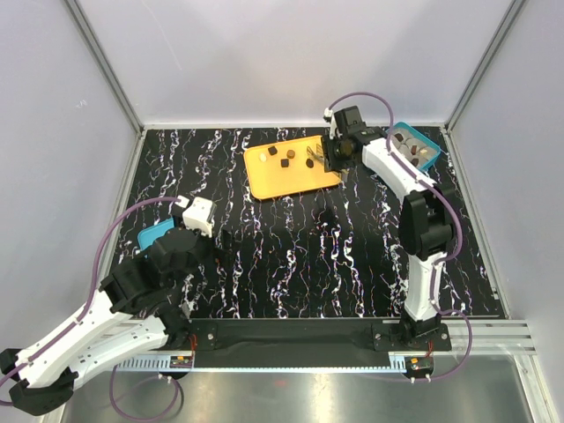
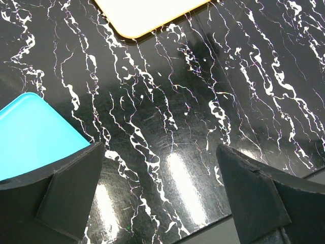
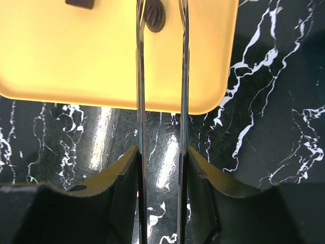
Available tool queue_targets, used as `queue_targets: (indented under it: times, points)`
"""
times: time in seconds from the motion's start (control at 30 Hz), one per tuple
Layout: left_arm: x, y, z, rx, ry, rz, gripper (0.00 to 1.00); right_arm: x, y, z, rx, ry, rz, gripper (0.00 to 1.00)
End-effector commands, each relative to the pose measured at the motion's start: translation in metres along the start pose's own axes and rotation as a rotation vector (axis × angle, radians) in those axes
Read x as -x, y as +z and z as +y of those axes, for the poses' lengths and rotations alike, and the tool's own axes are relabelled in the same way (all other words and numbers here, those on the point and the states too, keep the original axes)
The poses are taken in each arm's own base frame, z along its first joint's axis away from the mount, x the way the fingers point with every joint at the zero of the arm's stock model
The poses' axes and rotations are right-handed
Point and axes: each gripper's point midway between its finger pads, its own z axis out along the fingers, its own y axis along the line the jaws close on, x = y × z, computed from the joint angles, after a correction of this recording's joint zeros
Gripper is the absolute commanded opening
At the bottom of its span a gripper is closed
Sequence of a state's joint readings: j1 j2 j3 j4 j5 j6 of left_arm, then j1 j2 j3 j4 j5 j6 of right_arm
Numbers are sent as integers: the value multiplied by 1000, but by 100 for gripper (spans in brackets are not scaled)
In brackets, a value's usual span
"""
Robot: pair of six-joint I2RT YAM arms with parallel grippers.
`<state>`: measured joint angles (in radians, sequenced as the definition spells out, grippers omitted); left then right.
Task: Pack the chocolate
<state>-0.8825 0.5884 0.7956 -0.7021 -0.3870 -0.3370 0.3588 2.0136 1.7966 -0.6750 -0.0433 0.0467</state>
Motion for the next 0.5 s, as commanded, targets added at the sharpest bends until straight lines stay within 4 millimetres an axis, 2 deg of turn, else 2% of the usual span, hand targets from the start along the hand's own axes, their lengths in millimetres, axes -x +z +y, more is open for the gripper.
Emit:
queue_targets:
  times: [0.0, 0.2, 0.47]
  points:
    - [13, -2, 0, 0, -22, -55, 99, 25, 0, 9, -4, -63, -70, 47]
    - [14, -3, 0, -2, -24, -61, 99, 11, 14, 16, -7, -122, -27, 48]
    - [15, -3, 0, -1, -24, -64, 99, 0, 18, 11, -57, -139, 3, 47]
